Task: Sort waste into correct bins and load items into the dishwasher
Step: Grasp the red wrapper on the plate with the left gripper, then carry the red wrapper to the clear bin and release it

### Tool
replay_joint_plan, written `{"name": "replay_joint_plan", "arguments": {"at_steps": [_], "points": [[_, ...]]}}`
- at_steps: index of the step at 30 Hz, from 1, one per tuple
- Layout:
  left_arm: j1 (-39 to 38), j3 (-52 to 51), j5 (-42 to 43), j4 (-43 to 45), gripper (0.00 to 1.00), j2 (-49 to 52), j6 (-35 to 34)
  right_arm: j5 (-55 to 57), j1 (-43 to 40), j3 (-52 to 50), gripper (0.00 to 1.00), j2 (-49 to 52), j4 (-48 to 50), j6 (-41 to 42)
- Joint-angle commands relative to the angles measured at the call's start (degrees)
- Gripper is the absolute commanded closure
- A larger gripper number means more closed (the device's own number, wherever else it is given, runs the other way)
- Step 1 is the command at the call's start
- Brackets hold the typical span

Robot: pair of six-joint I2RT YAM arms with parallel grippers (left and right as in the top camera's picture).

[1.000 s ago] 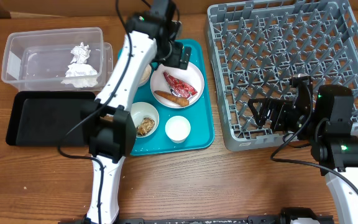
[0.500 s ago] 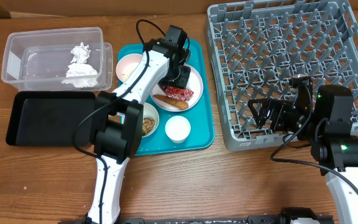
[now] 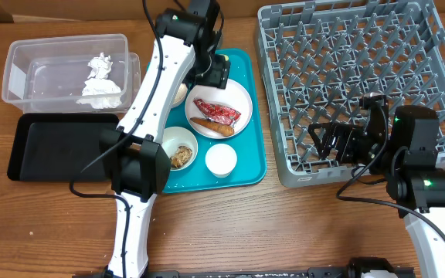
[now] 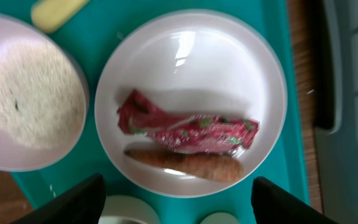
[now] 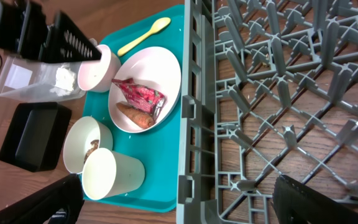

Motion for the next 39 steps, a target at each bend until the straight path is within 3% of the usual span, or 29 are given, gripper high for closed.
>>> {"name": "replay_joint_plan", "arguments": {"at_steps": [1, 5, 10, 13, 14, 15, 17, 18, 23, 29, 33, 39], "points": [[-0.28, -9.7, -1.92, 2.69, 0.25, 0.48, -7.43, 0.15, 0.22, 1.79, 0.01, 0.63, 0.31, -0.26], [-0.28, -20.7, -0.79, 12.15, 0.37, 0.48, -9.14, 0.13, 0.22, 1.79, 0.01, 1.33, 0.24, -0.24], [-0.28, -27.78, -0.85, 23.43, 0.37, 0.48, -9.14, 0.13, 0.22, 1.79, 0.01, 1.42, 0.26, -0.24], [-0.28, -28.39, -0.9, 25.7, 0.37, 0.48, -9.11, 0.13, 0.22, 1.79, 0.01, 1.42, 0.26, -0.24], [-0.28, -28.39, -0.9, 26.53, 0.42, 0.48, -9.11, 0.13, 0.22, 1.79, 0.01, 1.42, 0.26, -0.24], [-0.28, -28.39, -0.94, 27.23, 0.54, 0.48, -9.11, 0.13, 0.22, 1.79, 0.01, 1.42, 0.26, -0.24], [-0.33, -28.46, -1.64, 28.74, 0.87, 0.48, -9.11, 0.13, 0.22, 1.79, 0.01, 1.42, 0.28, -0.24], [-0.33, -28.46, -1.92, 29.24, 0.96, 0.48, -9.14, 0.13, 0.22, 1.79, 0.01, 1.42, 0.28, -0.24], [-0.11, -24.81, -1.92, 27.54, 0.96, 0.22, -9.09, 0.13, 0.22, 1.79, 0.01, 1.42, 0.26, -0.24], [-0.22, -6.23, -1.95, 13.42, 0.96, 0.2, -9.68, 0.15, 0.22, 1.79, 0.01, 1.42, 0.28, -0.24], [0.02, -5.22, -2.86, 11.63, 0.96, 0.02, -9.97, 0.15, 0.22, 1.79, 0.01, 1.42, 0.24, -0.24], [6.54, 4.87, -5.38, 3.56, 0.96, -2.54, -9.94, 0.15, 0.22, 1.79, 0.01, 1.42, 0.28, -0.24]]}}
